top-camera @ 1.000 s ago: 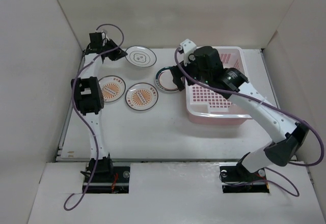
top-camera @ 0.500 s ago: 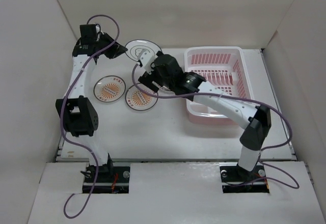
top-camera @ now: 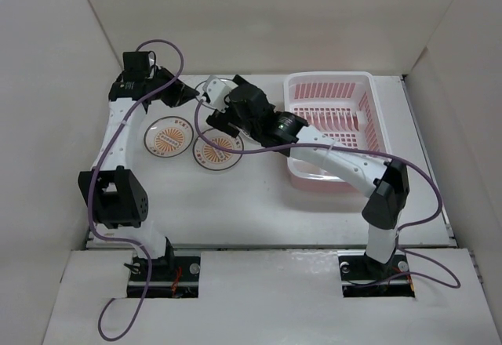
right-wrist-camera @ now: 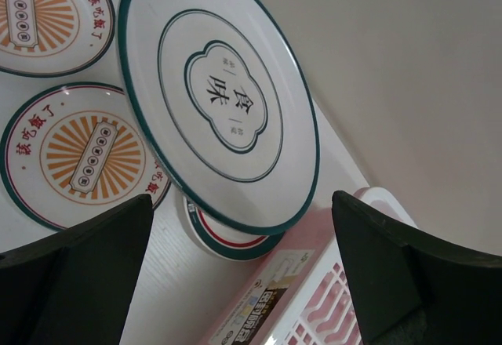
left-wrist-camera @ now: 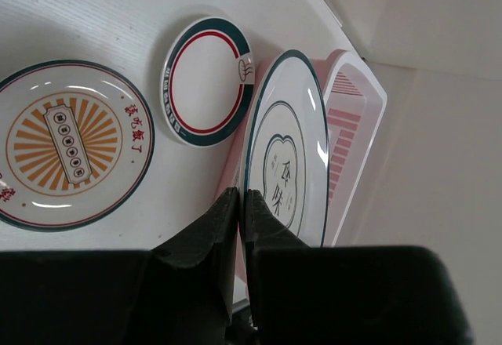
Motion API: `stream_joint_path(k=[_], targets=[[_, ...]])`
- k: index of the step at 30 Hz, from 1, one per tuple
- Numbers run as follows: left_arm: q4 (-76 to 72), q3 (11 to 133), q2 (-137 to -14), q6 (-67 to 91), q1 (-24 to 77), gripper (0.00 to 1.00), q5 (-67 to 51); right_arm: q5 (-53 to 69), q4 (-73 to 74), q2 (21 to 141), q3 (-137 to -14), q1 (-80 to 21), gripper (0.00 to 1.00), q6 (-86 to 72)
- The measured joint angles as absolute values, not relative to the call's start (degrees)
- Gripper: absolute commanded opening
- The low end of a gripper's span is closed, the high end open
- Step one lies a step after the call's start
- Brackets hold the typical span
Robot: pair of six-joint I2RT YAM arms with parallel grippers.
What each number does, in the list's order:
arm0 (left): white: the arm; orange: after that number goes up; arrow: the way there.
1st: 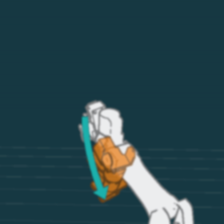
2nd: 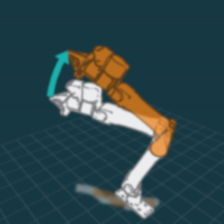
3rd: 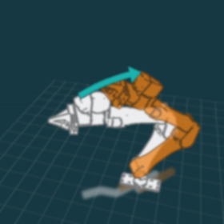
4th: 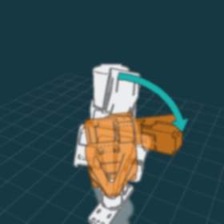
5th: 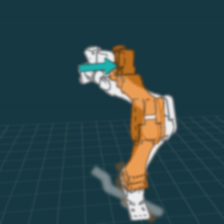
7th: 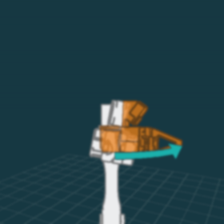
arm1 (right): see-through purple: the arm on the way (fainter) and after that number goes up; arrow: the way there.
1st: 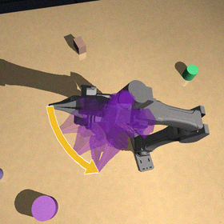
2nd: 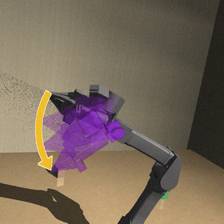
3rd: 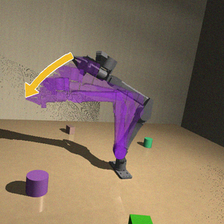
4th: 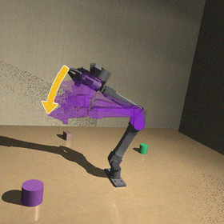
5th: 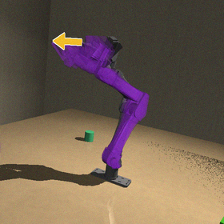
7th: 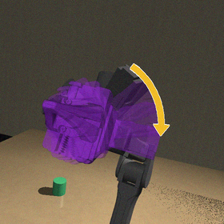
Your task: Load the plates into the dish rack
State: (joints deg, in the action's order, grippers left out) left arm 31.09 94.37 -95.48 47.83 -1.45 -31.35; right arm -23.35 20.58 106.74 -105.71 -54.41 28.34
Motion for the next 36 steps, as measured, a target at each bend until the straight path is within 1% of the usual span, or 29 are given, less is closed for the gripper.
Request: stream_joint_path(k=[3,6,7,10,11,13,14,15,16,19,20,21,28,29,31,32,33,34,36], targets=[[31.1,93.0,-94.3,48.6,-1.0,0.00,-31.5,-23.6,20.3,106.7,-105.7,-54.4,0.97,28.8],[31.1,92.6,-93.0,49.3,0.4,0.00,-31.5,-23.6,20.1,106.7,-105.7,-54.4,0.90,28.8],[31.0,92.6,-92.6,49.6,1.0,0.00,-31.6,-23.6,20.1,106.7,-105.7,-54.4,0.83,28.8],[30.6,92.6,-91.4,50.2,2.5,0.00,-32.5,-23.6,20.1,106.8,-105.7,-54.4,0.72,28.7],[30.5,92.6,-91.0,50.3,2.9,0.00,-32.8,-23.6,20.0,106.8,-105.7,-54.4,0.62,28.8],[30.2,92.6,-90.4,50.6,3.3,0.00,-33.1,-23.5,20.1,106.8,-105.7,-54.4,0.52,28.6],[30.0,92.6,-90.2,50.8,3.3,0.00,-33.1,-23.5,20.1,106.8,-105.7,-54.4,0.30,28.5],[29.7,92.6,-90.0,51.4,3.3,0.00,-33.1,-23.3,20.1,106.8,-105.7,-54.4,0.27,29.0],[28.8,92.7,-90.0,51.6,3.3,0.00,-33.2,-22.1,20.3,106.8,-105.7,-54.7,0.27,28.5],[29.4,92.6,-89.9,51.6,3.2,0.00,-32.9,-22.8,20.5,107.2,-105.5,-55.5,0.15,28.7],[29.6,92.5,-89.9,51.7,3.0,0.00,-32.9,-22.7,20.5,107.2,-105.5,-55.5,0.11,28.8],[29.6,92.4,-89.9,51.8,2.9,0.00,-33.0,-22.7,20.5,107.3,-105.5,-55.6,0.00,28.8],[29.9,92.4,-89.9,51.7,2.2,0.00,-34.5,-24.0,20.0,107.3,-104.8,-56.8,0.00,29.0],[29.7,92.4,-89.9,51.7,2.1,0.08,-35.0,-24.4,19.7,107.3,-104.7,-57.0,0.00,29.0],[28.7,92.4,-90.0,51.8,1.9,0.33,-36.1,-25.2,18.8,107.3,-104.1,-57.4,0.00,28.9],[27.3,92.4,-90.0,51.8,1.8,0.57,-36.7,-25.3,18.8,107.2,-103.9,-57.5,0.00,28.3],[25.5,92.6,-90.0,52.2,1.6,0.70,-37.3,-25.2,18.8,107.0,-103.2,-57.5,0.00,28.0],[23.6,93.0,-90.0,52.7,1.2,0.81,-38.0,-25.6,18.9,106.7,-102.4,-57.5,0.00,28.0],[20.0,94.2,-90.1,53.8,0.6,0.99,-39.0,-26.1,19.0,106.2,-100.9,-57.5,0.00,27.4]])
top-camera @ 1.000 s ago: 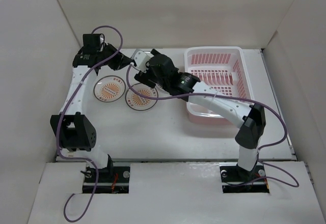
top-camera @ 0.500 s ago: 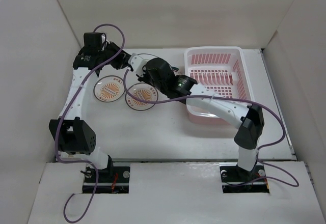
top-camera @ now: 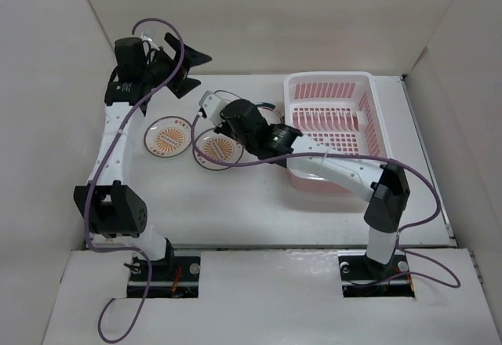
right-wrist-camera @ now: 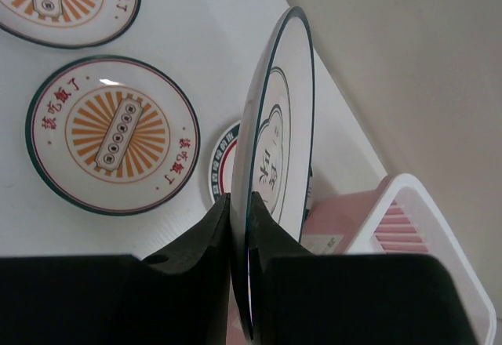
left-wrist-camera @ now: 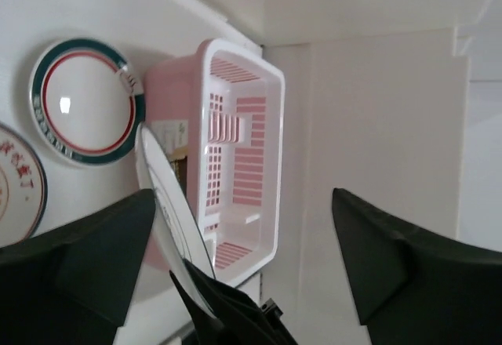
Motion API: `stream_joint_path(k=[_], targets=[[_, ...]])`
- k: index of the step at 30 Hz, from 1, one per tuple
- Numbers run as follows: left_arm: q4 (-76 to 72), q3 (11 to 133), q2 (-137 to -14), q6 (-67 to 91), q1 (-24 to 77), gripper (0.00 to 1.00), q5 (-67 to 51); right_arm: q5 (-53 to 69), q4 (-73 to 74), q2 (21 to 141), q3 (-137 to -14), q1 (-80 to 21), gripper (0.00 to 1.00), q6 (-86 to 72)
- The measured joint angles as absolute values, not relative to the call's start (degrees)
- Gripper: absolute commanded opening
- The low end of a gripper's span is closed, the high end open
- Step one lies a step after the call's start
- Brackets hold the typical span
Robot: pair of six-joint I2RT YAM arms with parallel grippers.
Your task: Load the plates into the dish rack
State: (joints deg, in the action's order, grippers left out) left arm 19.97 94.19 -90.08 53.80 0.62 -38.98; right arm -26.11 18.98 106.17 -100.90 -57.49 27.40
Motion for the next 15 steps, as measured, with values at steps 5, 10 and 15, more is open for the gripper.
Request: stream_joint_path(k=[5,10,15], targets=[[13.4,97.3,-90.2,55.4,-0.8,0.99,-39.4,-29.1,19.0,103.0,-97.1,-57.4,0.00,26.2],[12.5,96.8,-90.2,53.9,-1.4,0.99,-36.6,-27.3,18.8,94.7,-93.9,-53.4,0.00,20.6],[12.9,89.4,-89.4,51.4,-2.0,0.99,-34.6,-17.9,17.6,82.4,-89.9,-36.4,0.00,11.4]])
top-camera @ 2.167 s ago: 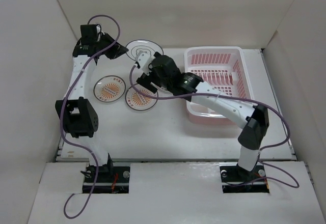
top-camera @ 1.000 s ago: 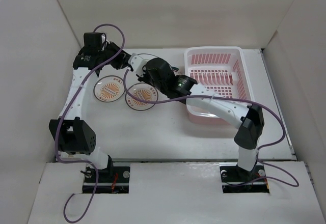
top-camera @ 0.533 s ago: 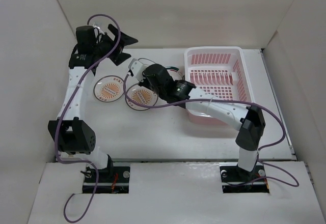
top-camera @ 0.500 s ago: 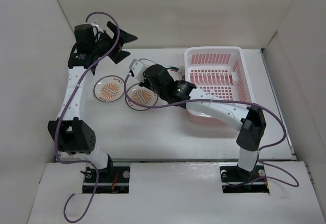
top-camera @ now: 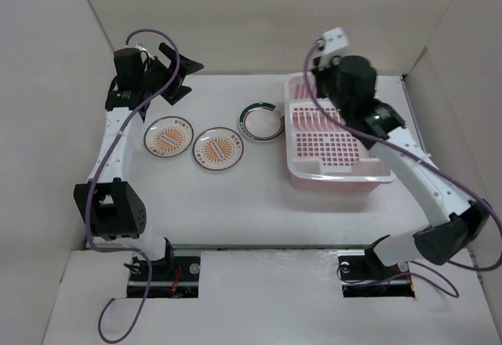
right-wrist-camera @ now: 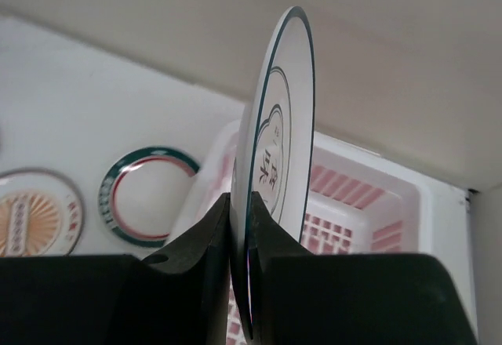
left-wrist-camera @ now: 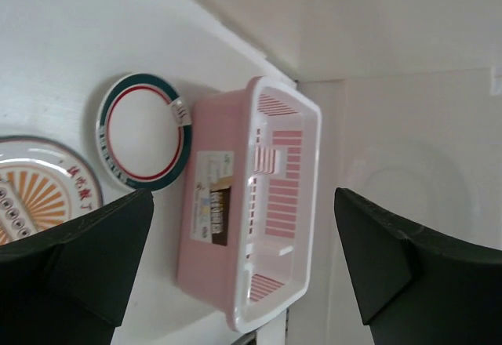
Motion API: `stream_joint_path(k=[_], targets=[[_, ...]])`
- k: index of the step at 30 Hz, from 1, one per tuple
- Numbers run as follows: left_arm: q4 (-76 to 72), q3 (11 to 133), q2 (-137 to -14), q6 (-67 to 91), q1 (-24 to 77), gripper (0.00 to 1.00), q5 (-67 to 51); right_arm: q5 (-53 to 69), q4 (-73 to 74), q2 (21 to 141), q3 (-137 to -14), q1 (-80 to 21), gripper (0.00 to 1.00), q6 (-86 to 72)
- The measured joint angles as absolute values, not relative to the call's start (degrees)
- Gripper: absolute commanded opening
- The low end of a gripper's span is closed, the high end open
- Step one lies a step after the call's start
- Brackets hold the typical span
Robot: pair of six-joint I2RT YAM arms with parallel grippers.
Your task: Load the plates into the dish rack
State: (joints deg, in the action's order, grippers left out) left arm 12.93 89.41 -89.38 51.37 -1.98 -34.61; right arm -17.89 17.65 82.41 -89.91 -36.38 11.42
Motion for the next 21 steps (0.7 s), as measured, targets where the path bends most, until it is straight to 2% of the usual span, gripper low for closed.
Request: stream_joint_path(k=[4,7,13,21], targets=[[13.8,83.7,-89.3,49.7,-2.0,0.99,-34.1,-10.4,14.9,78.0,-86.1,-22.2,0.00,4.6],[13.1,79.9,-88.6,48.5,-2.0,0.99,-33.9,-2.3,13.0,78.1,-81.5,-16.8,0.00,-1.4],[12.5,76.5,-86.2,45.5,-2.0,0.99,-32.4,8.1,12.8,84.4,-77.2,-14.4,0.00,-9.8],[14.4,76.7,-84.9,41.3,-2.0,0.99,-29.5,11.9,10.4,87.1,-76.8,-15.1,0.00,-15.0]])
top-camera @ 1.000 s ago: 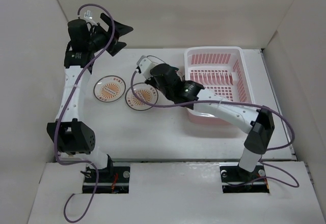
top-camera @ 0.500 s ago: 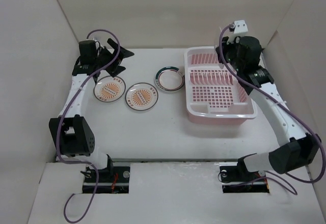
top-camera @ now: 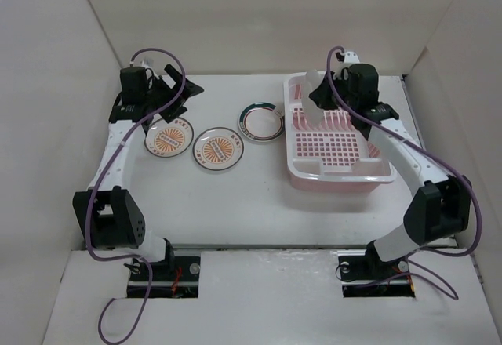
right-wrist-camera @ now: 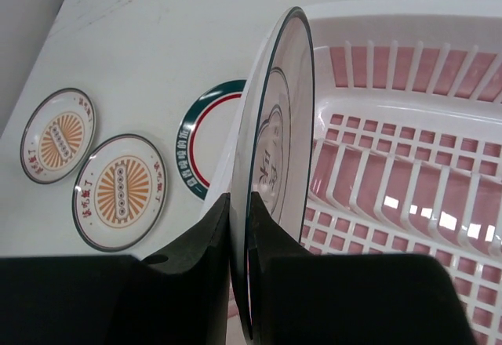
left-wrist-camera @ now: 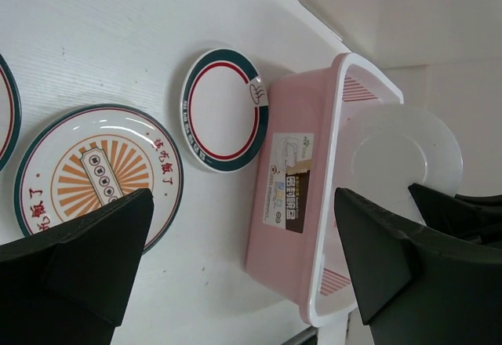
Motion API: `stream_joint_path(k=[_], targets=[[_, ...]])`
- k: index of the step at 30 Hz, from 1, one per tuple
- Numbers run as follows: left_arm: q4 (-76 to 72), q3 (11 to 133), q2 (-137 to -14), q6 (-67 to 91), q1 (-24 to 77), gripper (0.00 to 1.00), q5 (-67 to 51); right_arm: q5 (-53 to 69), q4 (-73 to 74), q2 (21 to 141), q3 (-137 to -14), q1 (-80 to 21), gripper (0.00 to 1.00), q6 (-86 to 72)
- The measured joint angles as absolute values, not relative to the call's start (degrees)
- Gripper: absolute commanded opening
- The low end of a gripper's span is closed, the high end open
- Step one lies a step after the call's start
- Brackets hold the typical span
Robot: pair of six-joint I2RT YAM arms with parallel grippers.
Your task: Load the plates into the dish rack
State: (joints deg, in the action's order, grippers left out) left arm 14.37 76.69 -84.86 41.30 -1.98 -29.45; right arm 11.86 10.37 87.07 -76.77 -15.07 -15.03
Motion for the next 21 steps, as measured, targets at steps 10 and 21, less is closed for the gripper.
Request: stream_joint_path(k=[10,21], targets=[[16.2,76.7,-83.7,39.6,-2.0,0.99,-27.5,3.2,8.1,91.0,-77.1,-20.9,0.00,-17.5],[16.6,76.7,-82.3,38.7,-2.4,0.99,-26.9,-4.5,7.4,94.1,-77.3,-23.0,0.00,-19.1]])
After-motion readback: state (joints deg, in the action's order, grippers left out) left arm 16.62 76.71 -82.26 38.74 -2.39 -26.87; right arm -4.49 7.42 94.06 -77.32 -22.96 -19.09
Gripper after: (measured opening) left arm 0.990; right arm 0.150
